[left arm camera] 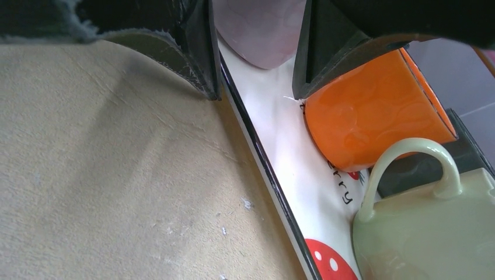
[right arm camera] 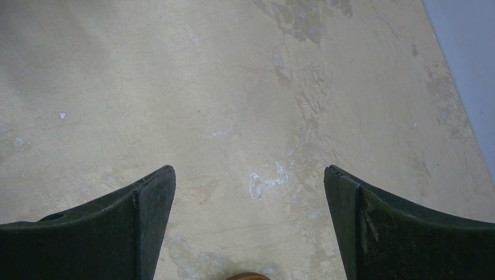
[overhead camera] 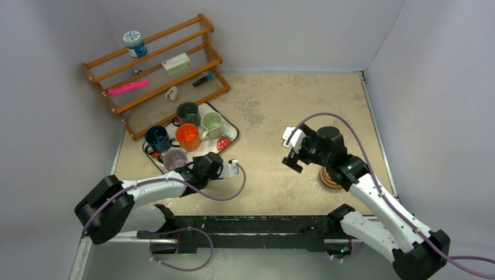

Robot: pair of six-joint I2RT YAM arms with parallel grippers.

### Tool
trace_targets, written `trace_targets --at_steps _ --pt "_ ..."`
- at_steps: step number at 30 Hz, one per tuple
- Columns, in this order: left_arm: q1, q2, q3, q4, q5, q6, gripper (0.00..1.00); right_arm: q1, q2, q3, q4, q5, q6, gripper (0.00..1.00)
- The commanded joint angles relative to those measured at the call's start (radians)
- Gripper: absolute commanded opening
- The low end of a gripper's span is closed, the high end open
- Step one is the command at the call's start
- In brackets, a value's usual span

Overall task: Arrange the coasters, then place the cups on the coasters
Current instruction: Move the tray to the center of the board.

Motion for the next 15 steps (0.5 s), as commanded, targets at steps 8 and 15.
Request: trace_targets --at_steps 8,15 --pt "0.013 -0.156 0.013 -0.117 0.110 0.015 0.45 0.003 0.000 0.010 0.004 -0.018 -0.007 0.99" --pt "0.005 -0.141 0.035 -0.121 0.233 -0.012 0.39 0.003 0.001 0.014 0.001 -0.017 -0.005 0.99"
